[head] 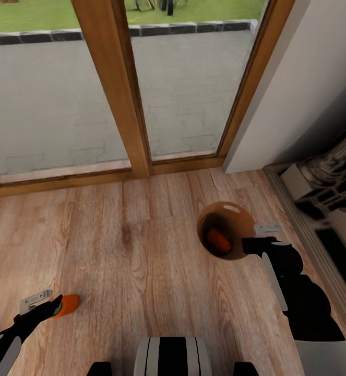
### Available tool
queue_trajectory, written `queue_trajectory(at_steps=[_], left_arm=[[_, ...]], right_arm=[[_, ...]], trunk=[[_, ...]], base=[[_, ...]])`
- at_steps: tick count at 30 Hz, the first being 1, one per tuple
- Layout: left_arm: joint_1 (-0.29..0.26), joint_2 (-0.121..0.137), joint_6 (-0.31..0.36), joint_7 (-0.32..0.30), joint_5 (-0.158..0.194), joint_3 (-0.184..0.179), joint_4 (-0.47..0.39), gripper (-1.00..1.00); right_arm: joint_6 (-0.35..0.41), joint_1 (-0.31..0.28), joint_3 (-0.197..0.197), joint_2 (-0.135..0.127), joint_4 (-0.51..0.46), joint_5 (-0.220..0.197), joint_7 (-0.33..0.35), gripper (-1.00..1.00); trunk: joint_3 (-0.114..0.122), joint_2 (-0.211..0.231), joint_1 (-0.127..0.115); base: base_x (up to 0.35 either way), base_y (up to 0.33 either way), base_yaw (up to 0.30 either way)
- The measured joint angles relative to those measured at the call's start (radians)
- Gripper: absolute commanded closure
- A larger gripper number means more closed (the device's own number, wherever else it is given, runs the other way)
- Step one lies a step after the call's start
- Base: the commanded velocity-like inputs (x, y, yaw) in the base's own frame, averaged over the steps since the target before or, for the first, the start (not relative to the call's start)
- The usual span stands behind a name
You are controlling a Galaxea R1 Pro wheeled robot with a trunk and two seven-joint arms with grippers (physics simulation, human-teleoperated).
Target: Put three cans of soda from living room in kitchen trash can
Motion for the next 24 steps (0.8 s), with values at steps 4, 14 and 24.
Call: queue_trajectory(at_steps=[4, 14, 24], left_arm=[[0.0, 0.0, 0.0, 0.0, 0.0, 0.0, 0.0, -1.0], [0.0, 0.0, 0.0, 0.0, 0.0, 0.0, 0.0, -1.0], [0.0, 0.0, 0.0, 0.0, 0.0, -0.001, 0.0, -1.0]], right_arm=[[0.0, 0.0, 0.0, 0.0, 0.0, 0.0, 0.0, 1.0], [0.0, 0.0, 0.0, 0.0, 0.0, 0.0, 0.0, 1.0], [0.0, -0.025, 0.002, 0.001, 0.0, 0.0, 0.001, 1.0]], trunk=[[-0.004, 0.0, 0.0], [-0.011, 0.0, 0.0], [-0.011, 0.0, 0.0]], base=[[0.0, 0.0, 0.0], [0.0, 0.0, 0.0], [0.0, 0.0, 0.0]])
